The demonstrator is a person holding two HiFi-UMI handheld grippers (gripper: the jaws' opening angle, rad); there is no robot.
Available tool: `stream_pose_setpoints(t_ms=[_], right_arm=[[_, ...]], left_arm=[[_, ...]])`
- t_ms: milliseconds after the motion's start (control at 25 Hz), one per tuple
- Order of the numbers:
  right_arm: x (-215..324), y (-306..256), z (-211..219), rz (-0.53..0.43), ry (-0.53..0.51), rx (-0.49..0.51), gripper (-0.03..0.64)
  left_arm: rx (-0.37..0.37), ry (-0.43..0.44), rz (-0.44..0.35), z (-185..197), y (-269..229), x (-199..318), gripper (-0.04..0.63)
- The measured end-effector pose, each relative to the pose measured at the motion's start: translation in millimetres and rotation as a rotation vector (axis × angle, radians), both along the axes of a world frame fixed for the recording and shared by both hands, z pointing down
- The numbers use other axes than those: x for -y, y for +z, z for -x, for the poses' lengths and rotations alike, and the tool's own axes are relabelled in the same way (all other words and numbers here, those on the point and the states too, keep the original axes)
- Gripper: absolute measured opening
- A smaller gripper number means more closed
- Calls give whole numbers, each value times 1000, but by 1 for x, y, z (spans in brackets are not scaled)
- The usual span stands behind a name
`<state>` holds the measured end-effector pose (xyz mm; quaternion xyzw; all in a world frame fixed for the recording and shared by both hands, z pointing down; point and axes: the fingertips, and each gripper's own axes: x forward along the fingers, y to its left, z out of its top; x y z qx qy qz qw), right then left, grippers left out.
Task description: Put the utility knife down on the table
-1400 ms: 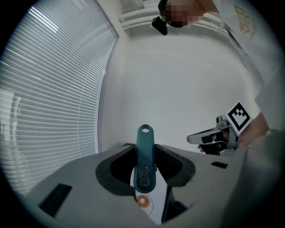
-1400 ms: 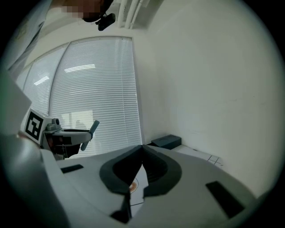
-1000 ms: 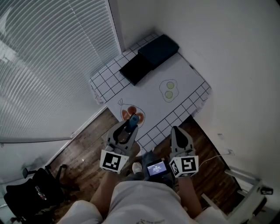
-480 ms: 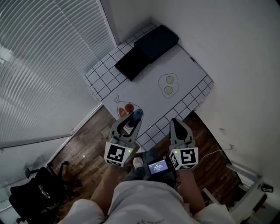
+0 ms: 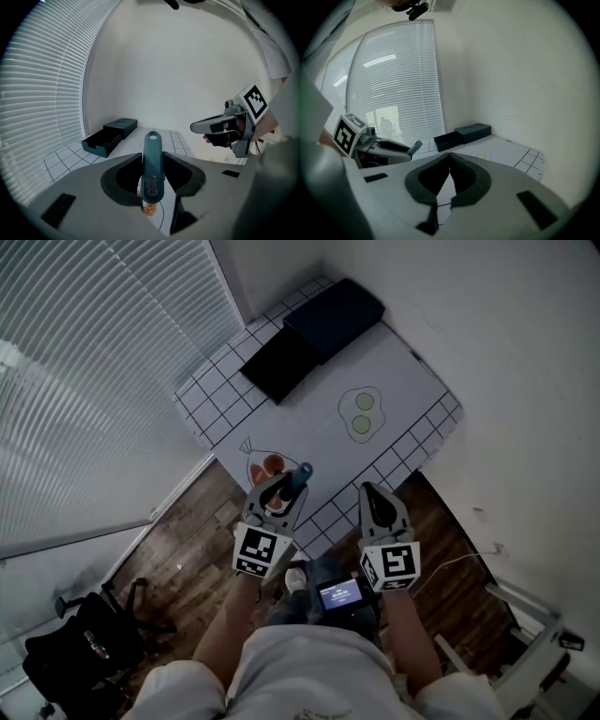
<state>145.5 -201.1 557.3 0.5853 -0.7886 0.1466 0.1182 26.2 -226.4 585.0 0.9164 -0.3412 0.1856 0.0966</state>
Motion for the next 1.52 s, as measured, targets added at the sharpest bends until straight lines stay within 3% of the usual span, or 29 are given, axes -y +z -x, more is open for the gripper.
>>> stream_pose_setpoints(t_ms=[680,1520], right_arm=[[18,42,-3,53,-11,34,8],[13,72,11,128,-52,55,8]], left_arm=[[117,28,154,-14,65,9,144],[271,52,218,-26,124,3,146]])
